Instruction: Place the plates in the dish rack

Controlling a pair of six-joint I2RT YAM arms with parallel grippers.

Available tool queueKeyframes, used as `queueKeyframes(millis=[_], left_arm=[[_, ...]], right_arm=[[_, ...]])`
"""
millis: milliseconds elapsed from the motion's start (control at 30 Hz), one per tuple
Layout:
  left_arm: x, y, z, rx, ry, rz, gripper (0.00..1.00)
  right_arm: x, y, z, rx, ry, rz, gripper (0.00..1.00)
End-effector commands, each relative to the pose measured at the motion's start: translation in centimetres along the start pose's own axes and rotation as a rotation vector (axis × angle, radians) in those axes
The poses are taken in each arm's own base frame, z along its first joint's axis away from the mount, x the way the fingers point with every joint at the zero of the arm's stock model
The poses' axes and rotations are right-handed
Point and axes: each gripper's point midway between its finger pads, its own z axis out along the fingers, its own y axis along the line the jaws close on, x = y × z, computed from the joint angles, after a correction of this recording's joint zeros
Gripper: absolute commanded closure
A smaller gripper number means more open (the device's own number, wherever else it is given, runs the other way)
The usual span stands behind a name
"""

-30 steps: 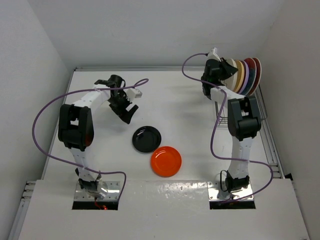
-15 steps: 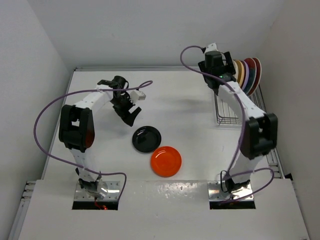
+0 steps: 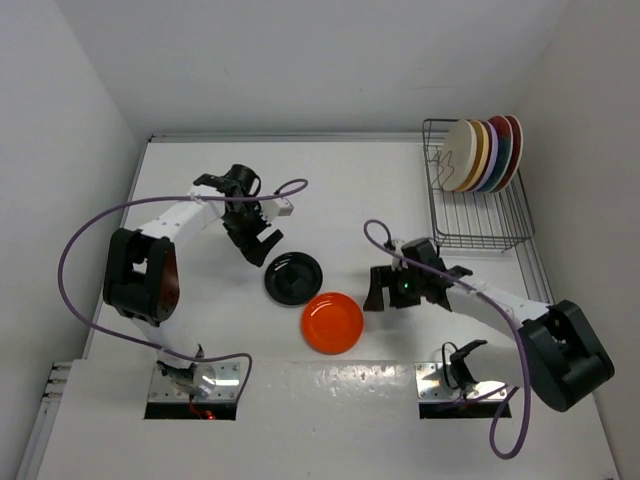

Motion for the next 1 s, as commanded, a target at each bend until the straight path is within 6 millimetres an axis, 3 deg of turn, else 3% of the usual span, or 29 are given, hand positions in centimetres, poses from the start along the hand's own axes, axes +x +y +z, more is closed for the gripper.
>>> queueKeyframes(millis=[0,100,133,167,233,300,500,533,633,700,800,867,900,933,967], left_arm=[[0.5,0.6,-1.3,-0.090,0.001,-0.014,0.01],[1.3,0.3,-2.0,-0.109,-0.007,-0.041,0.01],[1.9,-0.1,-1.9,-0.103,0.002,-0.044,0.01],[2.2,0.0,-2.1,-0.108,-0.001,-0.062,0.01],[2.9,-0.1,-2.6,-0.125,-0.005,-0.081,0.01],[3.2,-0.3,-2.8,-0.135,-0.005,-0.091,0.01],[4.0,-0.6,-3.9,-0.171,-0.022,-0.113,0.01],[4.0,-0.6,-3.9,-0.171,-0.022,-0.113,0.01],[4.3,-0.6,-4.0,-0.175,-0.024,-0.121,0.01],[4.3,-0.6,-4.0,-0.175,-0.024,-0.131,0.01],[4.2,-0.3,-4.1,-0.184,-0.022,-0.130,0.01],[4.1,0.1,-4.1,-0.193,-0.012,-0.123,0.01],[4.0,0.6,-4.5,-0.210,-0.016,-0.120,0.01],[3.5,1.0,-4.5,-0.218,-0.027,-0.117,0.01],[3.4,1.2,-4.4,-0.215,-0.023,-0.118,0.01]], right_arm=[[-0.4,3.2,0.2,-0.135,-0.075,0.070,0.19],[1.9,3.3,0.9,-0.159,-0.043,0.097,0.25],[4.2,2.9,1.3,-0.159,0.002,0.104,0.27],[3.7,3.3,1.5,-0.184,-0.031,0.106,0.29],[5.2,3.4,2.1,-0.199,-0.008,0.133,0.35],[5.4,4.0,2.5,-0.234,0.001,0.132,0.40],[7.6,3.5,3.5,-0.229,0.051,0.163,0.57],[8.0,3.2,3.7,-0.217,0.066,0.171,0.62],[8.2,3.3,4.1,-0.229,0.094,0.165,0.96],[8.2,3.6,4.1,-0.243,0.111,0.134,1.00],[7.8,4.2,3.2,-0.270,0.127,0.006,1.00],[4.8,6.1,1.5,-0.316,0.032,-0.087,1.00],[4.6,5.7,0.7,-0.288,0.056,-0.141,1.00],[2.6,6.1,-0.5,-0.270,-0.026,-0.191,1.00],[-1.8,8.5,-2.9,-0.298,-0.160,-0.255,1.00]])
